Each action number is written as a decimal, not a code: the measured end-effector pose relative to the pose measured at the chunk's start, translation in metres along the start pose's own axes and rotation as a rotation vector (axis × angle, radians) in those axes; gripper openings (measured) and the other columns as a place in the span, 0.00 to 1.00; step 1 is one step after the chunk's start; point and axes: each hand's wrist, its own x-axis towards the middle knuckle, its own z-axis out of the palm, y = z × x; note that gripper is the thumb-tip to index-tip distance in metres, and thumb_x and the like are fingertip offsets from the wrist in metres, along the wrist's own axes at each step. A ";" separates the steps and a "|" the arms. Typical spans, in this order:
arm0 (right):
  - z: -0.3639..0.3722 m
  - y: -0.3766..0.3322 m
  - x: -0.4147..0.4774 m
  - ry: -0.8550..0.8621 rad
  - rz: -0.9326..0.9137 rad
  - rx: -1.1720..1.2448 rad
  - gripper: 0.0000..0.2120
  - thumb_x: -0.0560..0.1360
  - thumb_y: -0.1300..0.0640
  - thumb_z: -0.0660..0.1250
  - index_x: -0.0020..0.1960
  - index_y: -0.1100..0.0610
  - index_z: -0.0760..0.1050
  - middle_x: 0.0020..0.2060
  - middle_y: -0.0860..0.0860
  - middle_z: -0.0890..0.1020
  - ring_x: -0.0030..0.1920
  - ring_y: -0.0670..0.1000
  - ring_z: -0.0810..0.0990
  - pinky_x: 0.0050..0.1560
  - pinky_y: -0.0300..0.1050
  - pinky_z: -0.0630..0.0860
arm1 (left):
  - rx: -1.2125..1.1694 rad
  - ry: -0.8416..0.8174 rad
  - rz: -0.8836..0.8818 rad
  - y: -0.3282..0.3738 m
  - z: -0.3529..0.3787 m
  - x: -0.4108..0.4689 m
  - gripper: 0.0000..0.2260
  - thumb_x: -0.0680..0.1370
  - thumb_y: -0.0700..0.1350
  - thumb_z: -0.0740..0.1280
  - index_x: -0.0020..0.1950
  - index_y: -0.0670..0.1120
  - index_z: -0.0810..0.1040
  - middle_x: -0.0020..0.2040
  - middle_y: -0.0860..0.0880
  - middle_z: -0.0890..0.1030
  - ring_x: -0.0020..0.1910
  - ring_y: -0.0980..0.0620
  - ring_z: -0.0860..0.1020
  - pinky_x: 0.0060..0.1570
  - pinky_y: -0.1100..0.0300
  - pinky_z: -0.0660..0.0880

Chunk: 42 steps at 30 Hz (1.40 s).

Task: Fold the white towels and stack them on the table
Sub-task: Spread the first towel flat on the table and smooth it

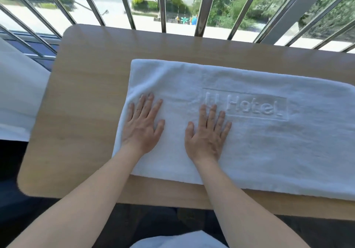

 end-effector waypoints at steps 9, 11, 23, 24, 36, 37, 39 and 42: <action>0.002 -0.008 0.008 0.076 0.023 -0.009 0.33 0.79 0.41 0.48 0.82 0.51 0.51 0.81 0.54 0.50 0.81 0.61 0.46 0.76 0.68 0.45 | 0.002 0.021 0.025 0.001 0.002 0.032 0.30 0.81 0.61 0.44 0.83 0.56 0.46 0.82 0.53 0.42 0.80 0.51 0.34 0.77 0.50 0.33; 0.005 -0.008 0.009 0.099 0.020 -0.015 0.33 0.79 0.42 0.50 0.82 0.51 0.53 0.81 0.53 0.51 0.81 0.60 0.48 0.76 0.68 0.45 | -0.051 0.069 0.006 0.000 -0.002 0.046 0.28 0.82 0.59 0.48 0.82 0.56 0.50 0.83 0.52 0.45 0.81 0.48 0.39 0.78 0.48 0.36; 0.009 -0.004 0.011 0.166 0.019 -0.015 0.32 0.78 0.42 0.52 0.81 0.51 0.57 0.81 0.53 0.54 0.80 0.59 0.51 0.77 0.67 0.47 | -0.740 0.321 -0.424 -0.029 -0.059 0.151 0.33 0.74 0.52 0.75 0.75 0.48 0.66 0.57 0.47 0.80 0.56 0.49 0.78 0.56 0.59 0.72; 0.008 -0.003 0.011 0.169 0.017 -0.015 0.32 0.78 0.43 0.52 0.81 0.51 0.57 0.81 0.54 0.54 0.80 0.59 0.51 0.77 0.67 0.47 | -0.757 0.326 -0.399 -0.033 -0.062 0.150 0.31 0.73 0.53 0.76 0.73 0.50 0.69 0.53 0.49 0.80 0.50 0.52 0.78 0.53 0.61 0.73; 0.009 -0.006 0.012 0.207 0.020 -0.009 0.33 0.77 0.43 0.52 0.80 0.51 0.59 0.80 0.54 0.57 0.80 0.60 0.52 0.77 0.66 0.47 | -1.199 0.084 -0.358 -0.064 -0.083 0.170 0.12 0.76 0.47 0.76 0.57 0.52 0.79 0.41 0.51 0.82 0.37 0.56 0.82 0.36 0.62 0.78; 0.009 -0.006 0.012 0.207 0.020 -0.008 0.33 0.77 0.43 0.52 0.80 0.51 0.59 0.80 0.54 0.57 0.80 0.60 0.52 0.77 0.66 0.47 | -1.219 0.100 -0.406 -0.062 -0.081 0.172 0.09 0.76 0.46 0.75 0.54 0.51 0.80 0.42 0.50 0.82 0.38 0.54 0.81 0.37 0.60 0.79; 0.010 -0.005 0.012 0.211 0.021 -0.012 0.33 0.77 0.44 0.53 0.80 0.51 0.59 0.80 0.54 0.57 0.80 0.60 0.52 0.77 0.66 0.47 | -1.276 0.108 -0.556 -0.058 -0.074 0.177 0.03 0.80 0.47 0.70 0.52 0.48 0.80 0.43 0.49 0.82 0.40 0.52 0.80 0.39 0.58 0.79; 0.011 -0.003 0.012 0.236 0.008 -0.022 0.33 0.77 0.44 0.53 0.80 0.52 0.60 0.80 0.55 0.58 0.80 0.60 0.54 0.76 0.66 0.49 | -1.379 0.046 -0.688 -0.063 -0.071 0.183 0.10 0.85 0.49 0.59 0.50 0.49 0.79 0.43 0.50 0.82 0.33 0.54 0.77 0.30 0.62 0.75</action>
